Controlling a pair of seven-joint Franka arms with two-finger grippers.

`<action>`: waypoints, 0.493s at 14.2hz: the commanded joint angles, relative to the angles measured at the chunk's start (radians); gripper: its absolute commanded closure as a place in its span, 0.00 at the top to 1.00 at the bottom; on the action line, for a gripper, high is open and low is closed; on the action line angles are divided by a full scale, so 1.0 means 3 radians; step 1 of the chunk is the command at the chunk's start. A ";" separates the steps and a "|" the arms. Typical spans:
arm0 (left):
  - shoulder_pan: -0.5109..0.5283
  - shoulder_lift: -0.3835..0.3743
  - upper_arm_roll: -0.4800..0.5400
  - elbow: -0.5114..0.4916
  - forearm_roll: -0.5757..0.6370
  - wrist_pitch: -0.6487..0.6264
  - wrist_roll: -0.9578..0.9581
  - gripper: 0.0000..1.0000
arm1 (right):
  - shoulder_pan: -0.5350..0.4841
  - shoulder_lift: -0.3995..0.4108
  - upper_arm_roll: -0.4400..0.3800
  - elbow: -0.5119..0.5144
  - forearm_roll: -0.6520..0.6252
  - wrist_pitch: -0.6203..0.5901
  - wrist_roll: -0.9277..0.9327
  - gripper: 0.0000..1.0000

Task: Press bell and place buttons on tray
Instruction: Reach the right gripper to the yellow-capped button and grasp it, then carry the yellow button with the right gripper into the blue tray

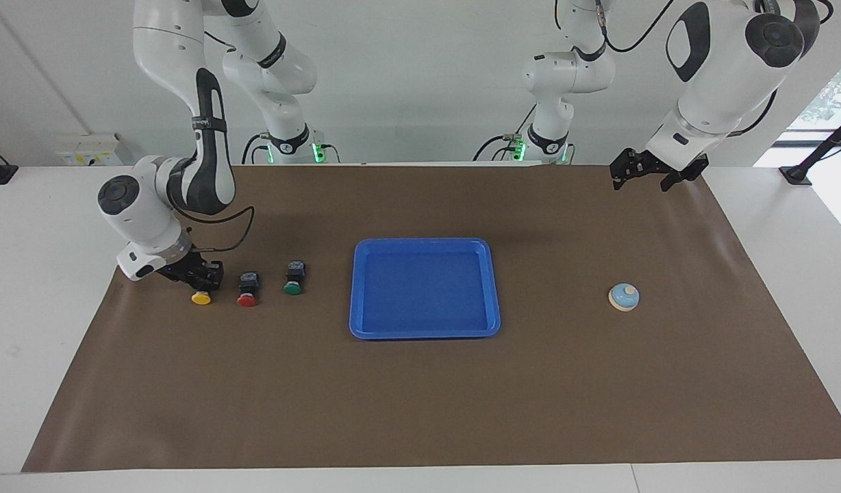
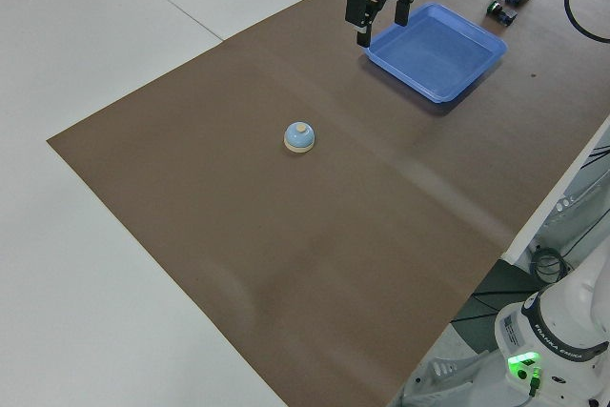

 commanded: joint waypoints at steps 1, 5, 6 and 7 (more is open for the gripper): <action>-0.0002 -0.0021 0.0005 0.0022 0.0030 -0.0035 -0.0033 1.00 | 0.0060 -0.0113 0.0069 0.0052 0.0061 -0.0083 -0.0046 0.00; -0.0002 -0.0021 0.0005 0.0027 0.0030 -0.0040 -0.0033 1.00 | 0.0621 -0.0186 0.0074 0.0736 0.0071 -0.0987 0.0791 0.00; -0.0002 -0.0021 0.0005 0.0027 0.0030 -0.0035 -0.0033 1.00 | 0.0840 -0.0181 0.0069 0.0844 0.0071 -0.1090 0.1147 0.00; -0.0002 -0.0021 0.0005 0.0027 0.0030 -0.0040 -0.0033 1.00 | 0.1070 -0.0176 0.0074 0.0901 0.0071 -0.1112 0.1505 0.00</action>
